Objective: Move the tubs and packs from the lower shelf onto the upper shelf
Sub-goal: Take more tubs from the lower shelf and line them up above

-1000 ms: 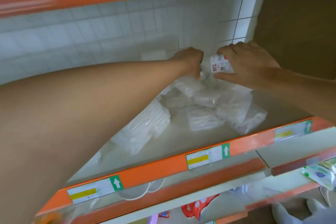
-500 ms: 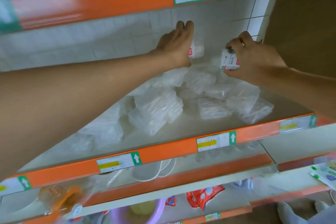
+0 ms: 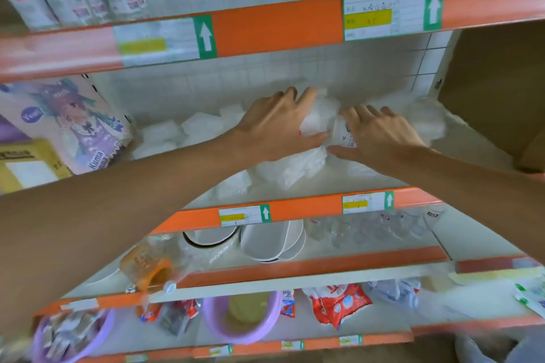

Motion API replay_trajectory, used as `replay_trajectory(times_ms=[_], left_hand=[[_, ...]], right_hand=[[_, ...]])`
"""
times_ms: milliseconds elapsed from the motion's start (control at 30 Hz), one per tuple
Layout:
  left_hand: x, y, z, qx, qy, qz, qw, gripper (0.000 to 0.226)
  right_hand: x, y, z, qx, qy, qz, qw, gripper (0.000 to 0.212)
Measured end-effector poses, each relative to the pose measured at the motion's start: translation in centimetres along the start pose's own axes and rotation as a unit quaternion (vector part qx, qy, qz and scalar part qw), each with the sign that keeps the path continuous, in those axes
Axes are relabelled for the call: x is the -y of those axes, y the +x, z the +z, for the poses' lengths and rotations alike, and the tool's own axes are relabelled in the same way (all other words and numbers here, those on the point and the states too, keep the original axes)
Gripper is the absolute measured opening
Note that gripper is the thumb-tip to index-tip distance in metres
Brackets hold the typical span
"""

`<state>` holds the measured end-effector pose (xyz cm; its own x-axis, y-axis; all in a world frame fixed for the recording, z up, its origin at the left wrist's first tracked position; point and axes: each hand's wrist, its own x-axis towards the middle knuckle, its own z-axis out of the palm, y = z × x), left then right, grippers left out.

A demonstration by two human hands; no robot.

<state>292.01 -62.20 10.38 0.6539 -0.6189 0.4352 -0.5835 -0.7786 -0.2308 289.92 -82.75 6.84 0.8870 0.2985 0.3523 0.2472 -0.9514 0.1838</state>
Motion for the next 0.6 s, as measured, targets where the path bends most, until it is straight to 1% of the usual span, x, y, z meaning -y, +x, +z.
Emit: replay_trajectory(times_ms=[133, 233, 333, 467, 600], left_hand=[[0.5, -3.1, -0.7, 0.017, -0.011, -0.015, 1.0, 0.061], [1.1, -5.1, -1.4, 0.031, 0.018, -0.012, 0.999, 0.063], [1.8, -6.8, -2.6, 0.054, 0.028, -0.032, 0.998, 0.061], [2.4, -8.9, -4.8, 0.082, 0.026, -0.071, 0.994, 0.057], [2.4, -11.1, -6.9, 0.099, 0.04, -0.095, 0.99, 0.056]], right_hand=[[2.0, -1.3, -0.1, -0.024, -0.003, -0.041, 0.999, 0.07], [3.1, -2.1, -0.8, -0.012, 0.002, -0.063, 0.998, 0.067], [4.1, -2.6, -2.2, -0.01, 0.008, -0.094, 0.996, 0.067], [5.6, -2.6, -4.7, -0.018, 0.022, -0.092, 0.995, 0.07], [7.6, -2.8, -7.0, -0.022, 0.001, -0.106, 0.994, 0.068]])
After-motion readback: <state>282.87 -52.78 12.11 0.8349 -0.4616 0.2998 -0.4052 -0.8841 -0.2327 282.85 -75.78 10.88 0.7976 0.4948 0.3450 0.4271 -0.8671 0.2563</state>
